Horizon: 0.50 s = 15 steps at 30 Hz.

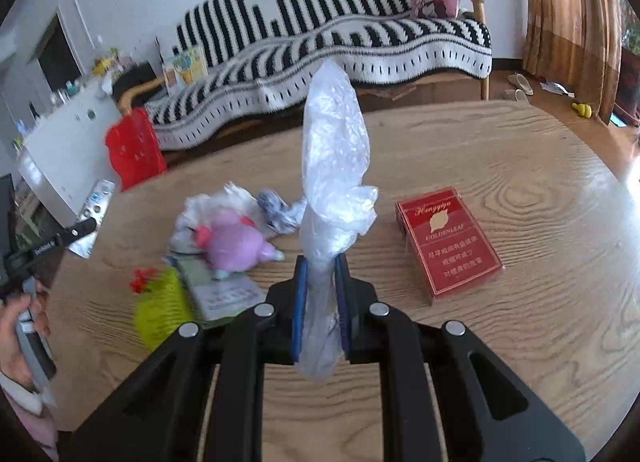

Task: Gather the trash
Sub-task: 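Carry the silver wrapper and plastic bag to the black bin and open both tools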

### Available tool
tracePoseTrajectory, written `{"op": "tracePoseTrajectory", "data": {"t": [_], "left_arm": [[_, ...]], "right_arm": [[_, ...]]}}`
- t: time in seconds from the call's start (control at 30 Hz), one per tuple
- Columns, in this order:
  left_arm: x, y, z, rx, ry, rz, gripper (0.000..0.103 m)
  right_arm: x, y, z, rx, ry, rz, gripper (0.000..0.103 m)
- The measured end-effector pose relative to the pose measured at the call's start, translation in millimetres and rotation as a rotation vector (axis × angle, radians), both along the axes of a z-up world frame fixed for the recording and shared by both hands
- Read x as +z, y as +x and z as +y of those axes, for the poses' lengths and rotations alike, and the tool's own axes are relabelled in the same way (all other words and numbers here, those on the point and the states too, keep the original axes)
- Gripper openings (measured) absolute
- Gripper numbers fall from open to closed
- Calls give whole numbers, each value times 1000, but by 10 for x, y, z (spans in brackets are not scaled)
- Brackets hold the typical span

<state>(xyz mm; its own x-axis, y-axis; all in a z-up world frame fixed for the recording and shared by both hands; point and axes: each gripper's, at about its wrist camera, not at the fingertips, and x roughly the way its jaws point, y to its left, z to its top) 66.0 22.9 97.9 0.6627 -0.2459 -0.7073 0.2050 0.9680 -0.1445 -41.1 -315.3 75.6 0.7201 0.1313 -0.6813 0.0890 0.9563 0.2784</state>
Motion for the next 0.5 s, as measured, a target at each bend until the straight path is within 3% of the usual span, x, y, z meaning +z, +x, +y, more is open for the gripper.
{"op": "tracePoseTrajectory", "data": {"t": [0.13, 0.27, 0.37, 0.5], "left_arm": [[259, -383, -329, -92, -81, -45, 28], [546, -952, -923, -256, -128, -86, 28], [644, -1502, -1525, -416, -146, -83, 28], [532, -2301, -2443, -659, -131, -8, 28]], "right_arm": [[228, -331, -65, -30, 70, -61, 14], [515, -1027, -319, -86, 171, -170, 14], [545, -1676, -594, -137, 98, -176, 14], [436, -2625, -1130, -243, 102, -151, 14]]}}
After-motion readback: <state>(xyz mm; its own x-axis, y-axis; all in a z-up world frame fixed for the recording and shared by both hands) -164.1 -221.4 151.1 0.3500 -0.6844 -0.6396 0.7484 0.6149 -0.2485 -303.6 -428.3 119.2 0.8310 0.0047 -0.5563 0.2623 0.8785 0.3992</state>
